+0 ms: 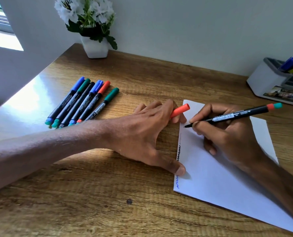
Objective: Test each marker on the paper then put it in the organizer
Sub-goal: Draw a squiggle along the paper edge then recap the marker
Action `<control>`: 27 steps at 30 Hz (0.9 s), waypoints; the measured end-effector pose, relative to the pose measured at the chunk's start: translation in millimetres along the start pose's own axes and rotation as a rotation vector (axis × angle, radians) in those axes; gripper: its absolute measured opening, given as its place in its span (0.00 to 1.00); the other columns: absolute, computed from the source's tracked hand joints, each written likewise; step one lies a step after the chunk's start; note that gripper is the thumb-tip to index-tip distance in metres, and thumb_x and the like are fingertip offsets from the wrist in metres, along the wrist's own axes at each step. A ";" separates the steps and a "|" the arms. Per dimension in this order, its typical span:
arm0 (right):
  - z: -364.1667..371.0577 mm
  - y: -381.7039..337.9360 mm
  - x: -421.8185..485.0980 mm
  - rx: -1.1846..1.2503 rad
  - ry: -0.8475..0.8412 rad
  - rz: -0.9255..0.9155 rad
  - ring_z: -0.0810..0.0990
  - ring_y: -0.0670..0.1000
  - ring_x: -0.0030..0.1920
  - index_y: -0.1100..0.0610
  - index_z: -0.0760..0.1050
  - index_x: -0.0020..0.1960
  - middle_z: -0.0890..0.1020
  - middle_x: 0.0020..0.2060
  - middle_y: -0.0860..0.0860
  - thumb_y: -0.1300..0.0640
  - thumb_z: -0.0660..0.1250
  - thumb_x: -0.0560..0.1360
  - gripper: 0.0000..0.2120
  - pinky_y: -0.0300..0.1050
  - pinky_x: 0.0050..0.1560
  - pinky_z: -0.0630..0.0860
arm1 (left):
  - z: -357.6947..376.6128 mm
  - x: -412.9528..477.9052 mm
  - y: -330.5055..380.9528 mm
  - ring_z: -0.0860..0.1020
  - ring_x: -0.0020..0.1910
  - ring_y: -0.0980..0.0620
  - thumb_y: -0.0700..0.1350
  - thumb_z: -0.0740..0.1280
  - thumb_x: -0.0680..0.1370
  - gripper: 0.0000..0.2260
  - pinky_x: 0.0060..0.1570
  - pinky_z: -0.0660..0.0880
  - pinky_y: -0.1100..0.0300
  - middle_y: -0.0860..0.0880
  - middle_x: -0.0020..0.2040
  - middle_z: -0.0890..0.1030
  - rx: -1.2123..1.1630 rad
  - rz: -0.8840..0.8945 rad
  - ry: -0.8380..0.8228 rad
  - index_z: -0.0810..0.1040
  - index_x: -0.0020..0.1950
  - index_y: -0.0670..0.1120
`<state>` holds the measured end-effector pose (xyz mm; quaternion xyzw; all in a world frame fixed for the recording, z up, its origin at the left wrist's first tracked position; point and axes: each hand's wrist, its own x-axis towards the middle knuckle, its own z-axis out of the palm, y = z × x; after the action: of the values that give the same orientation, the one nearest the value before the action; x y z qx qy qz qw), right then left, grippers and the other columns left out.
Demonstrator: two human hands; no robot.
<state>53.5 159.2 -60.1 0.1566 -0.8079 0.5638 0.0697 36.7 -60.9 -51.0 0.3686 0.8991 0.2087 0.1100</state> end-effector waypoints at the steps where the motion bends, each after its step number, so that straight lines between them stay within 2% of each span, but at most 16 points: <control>1: -1.3 0.8 0.5 0.037 0.011 0.023 0.69 0.56 0.18 0.67 0.80 0.41 0.79 0.28 0.55 0.69 0.71 0.72 0.02 0.40 0.19 0.67 | 0.1 0.1 -0.3 0.64 0.60 0.68 0.72 0.74 0.65 0.37 0.64 0.62 0.57 0.76 0.53 0.62 -0.005 0.002 0.002 0.61 0.61 0.55; 3: -2.4 1.3 1.3 0.073 -0.001 0.036 0.69 0.60 0.21 0.67 0.81 0.44 0.79 0.30 0.53 0.67 0.71 0.73 0.02 0.42 0.19 0.68 | 0.5 0.8 -0.7 0.65 0.58 0.65 0.72 0.75 0.65 0.36 0.63 0.64 0.57 0.70 0.55 0.65 -0.002 -0.002 0.009 0.61 0.59 0.54; 6: -2.9 -1.9 1.2 0.066 -0.061 0.001 0.72 0.58 0.21 0.65 0.84 0.47 0.83 0.33 0.51 0.64 0.71 0.72 0.06 0.44 0.19 0.71 | 0.4 1.1 -0.1 0.66 0.56 0.62 0.73 0.74 0.64 0.36 0.64 0.67 0.54 0.64 0.53 0.67 0.011 -0.024 -0.002 0.62 0.57 0.53; 10: -3.9 -4.5 -1.5 0.014 -0.068 -0.045 0.73 0.57 0.18 0.63 0.84 0.44 0.84 0.34 0.57 0.65 0.71 0.72 0.04 0.41 0.19 0.70 | 0.2 0.1 1.0 0.66 0.59 0.60 0.73 0.74 0.64 0.37 0.68 0.66 0.51 0.66 0.56 0.67 -0.005 -0.016 0.004 0.63 0.60 0.52; 12: -4.1 -3.5 -1.6 -0.041 -0.052 -0.081 0.74 0.53 0.18 0.62 0.83 0.41 0.84 0.34 0.57 0.66 0.69 0.71 0.04 0.39 0.20 0.70 | 0.0 -0.3 1.6 0.66 0.61 0.60 0.72 0.74 0.65 0.38 0.70 0.65 0.50 0.66 0.59 0.66 -0.010 -0.015 -0.003 0.63 0.62 0.52; 15: -3.4 -3.0 -1.5 -0.123 -0.074 -0.134 0.78 0.44 0.23 0.62 0.83 0.39 0.84 0.33 0.50 0.68 0.68 0.70 0.06 0.33 0.24 0.71 | -0.2 -0.7 1.4 0.66 0.63 0.60 0.72 0.74 0.65 0.38 0.70 0.65 0.49 0.65 0.62 0.66 -0.013 -0.015 -0.010 0.62 0.62 0.53; 17: -3.2 -2.9 -2.3 -0.148 -0.103 -0.153 0.80 0.41 0.27 0.62 0.83 0.39 0.83 0.32 0.47 0.69 0.68 0.70 0.06 0.30 0.27 0.71 | -0.2 -0.7 1.3 0.65 0.61 0.60 0.73 0.74 0.64 0.38 0.69 0.66 0.51 0.65 0.62 0.66 -0.011 -0.017 -0.009 0.62 0.62 0.53; 18: -3.0 -3.0 -3.0 -0.155 -0.112 -0.164 0.81 0.42 0.28 0.62 0.83 0.39 0.84 0.33 0.47 0.68 0.68 0.70 0.06 0.32 0.27 0.72 | -0.1 -0.6 1.2 0.65 0.61 0.61 0.73 0.74 0.64 0.38 0.69 0.66 0.51 0.65 0.61 0.66 -0.010 -0.017 -0.010 0.62 0.62 0.53; 21: -2.3 -3.2 -5.6 -0.190 -0.122 -0.215 0.84 0.53 0.35 0.60 0.84 0.41 0.85 0.36 0.49 0.64 0.70 0.70 0.04 0.50 0.30 0.79 | 0.1 -0.3 0.8 0.65 0.61 0.61 0.72 0.74 0.65 0.39 0.69 0.65 0.53 0.65 0.61 0.66 -0.003 -0.012 -0.006 0.62 0.64 0.53; 22: -1.9 -3.4 -6.2 -0.201 -0.126 -0.228 0.84 0.54 0.36 0.59 0.84 0.41 0.85 0.36 0.49 0.62 0.70 0.70 0.03 0.54 0.31 0.79 | 0.1 -0.2 0.7 0.65 0.61 0.61 0.72 0.74 0.65 0.39 0.69 0.65 0.53 0.65 0.62 0.66 -0.002 -0.012 -0.006 0.62 0.64 0.53; 27: -1.8 -1.4 -6.7 -0.244 -0.151 -0.241 0.79 0.58 0.30 0.59 0.84 0.41 0.84 0.35 0.51 0.66 0.71 0.69 0.05 0.54 0.28 0.75 | 0.7 -1.0 0.2 0.66 0.61 0.60 0.73 0.74 0.65 0.40 0.68 0.66 0.53 0.65 0.61 0.66 0.003 -0.013 -0.002 0.63 0.65 0.52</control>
<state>60.2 161.6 -60.2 0.2843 -0.8486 0.4360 0.0944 37.8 -61.3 -51.5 0.3630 0.9017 0.2064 0.1117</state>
